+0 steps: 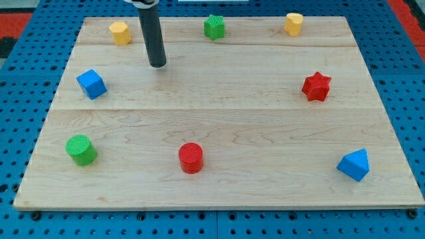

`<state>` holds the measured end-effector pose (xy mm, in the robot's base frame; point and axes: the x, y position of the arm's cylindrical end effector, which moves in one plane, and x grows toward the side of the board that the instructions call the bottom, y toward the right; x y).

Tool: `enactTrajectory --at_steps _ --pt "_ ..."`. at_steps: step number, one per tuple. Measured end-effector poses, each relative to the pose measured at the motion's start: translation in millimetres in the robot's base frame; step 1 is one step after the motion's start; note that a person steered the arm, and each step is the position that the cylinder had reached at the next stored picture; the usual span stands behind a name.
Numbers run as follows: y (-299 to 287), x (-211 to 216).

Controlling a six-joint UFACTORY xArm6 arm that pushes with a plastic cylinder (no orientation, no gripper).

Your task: Push the red circle parallel to the right side of the yellow hexagon

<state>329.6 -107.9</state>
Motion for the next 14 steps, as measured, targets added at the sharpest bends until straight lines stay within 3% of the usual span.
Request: enactTrajectory --at_steps 3,4,7,8,9,11,14 --pt "2.4 -3.1" --pt "62.5 15.7" --pt "173.7 166.3" --pt "178.2 190.3" --pt "161.4 242.9" --pt "75.8 252.5" --pt "75.2 165.3"
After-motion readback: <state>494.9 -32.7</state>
